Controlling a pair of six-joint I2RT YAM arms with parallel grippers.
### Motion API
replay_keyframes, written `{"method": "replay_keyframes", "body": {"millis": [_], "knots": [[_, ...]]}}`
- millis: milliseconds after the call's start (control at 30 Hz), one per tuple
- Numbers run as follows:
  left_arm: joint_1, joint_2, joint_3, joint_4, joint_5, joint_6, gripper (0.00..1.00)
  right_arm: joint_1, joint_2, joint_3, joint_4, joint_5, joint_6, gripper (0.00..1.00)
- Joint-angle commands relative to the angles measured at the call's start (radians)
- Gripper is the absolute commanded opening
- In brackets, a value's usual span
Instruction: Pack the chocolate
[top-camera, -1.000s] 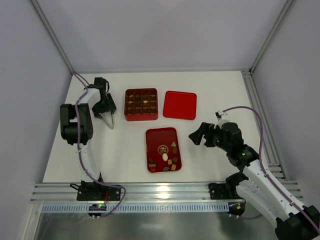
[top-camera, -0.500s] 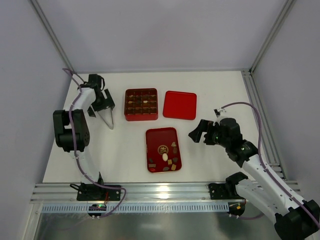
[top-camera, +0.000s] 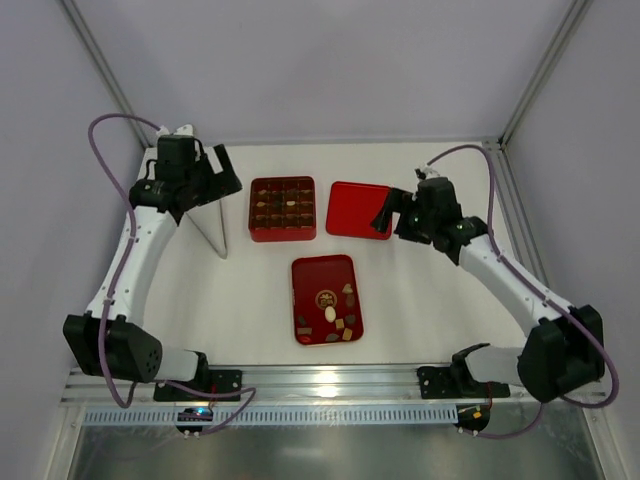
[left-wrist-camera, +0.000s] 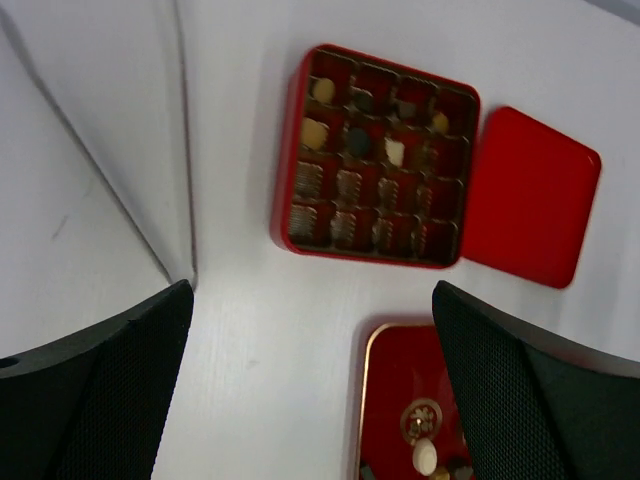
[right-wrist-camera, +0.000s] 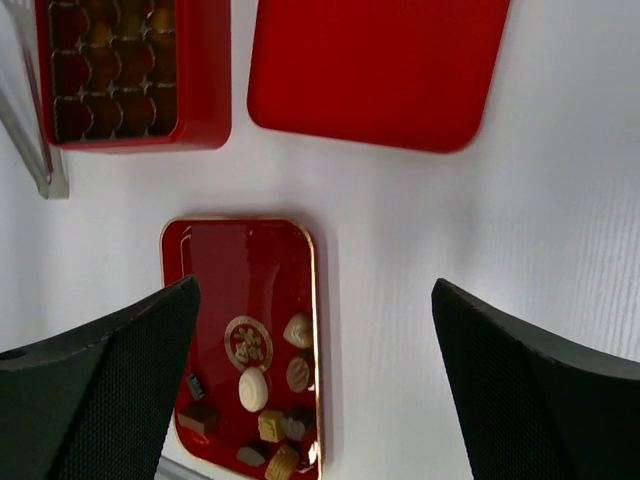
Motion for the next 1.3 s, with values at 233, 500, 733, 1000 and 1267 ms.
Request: {"method": "replay_keyframes", "body": {"millis": [233,500,733,1000,1267], "knots": [[-0.252,-0.252,-0.194,0.064,0.171,-0.048,0.98,-0.142,0.568,0.499,-0.095,0.053,-0.057,0.73],[-0.312,-0.257,-0.209,0.066,0.221,-0.029,0.98,-0.165,0.851,0.714,-0.180,0.075,-0.089,0.56],[-0.322,-0.205,-0.180,0.066,0.263,-0.028,0.98,-0.165,0.908,0.712,-0.177,0.124,-0.088,0.44],[-0.354,-0.099,-0.129,0.064,0.281,-0.025,0.98,-0.165,0.931,0.701,-0.152,0.124,-0.101,0.35],[-0.400,0.043,-0.045,0.096,0.310,-0.028,0.98,-0.163,0.967,0.710,-0.141,0.122,-0.109,0.31]]}}
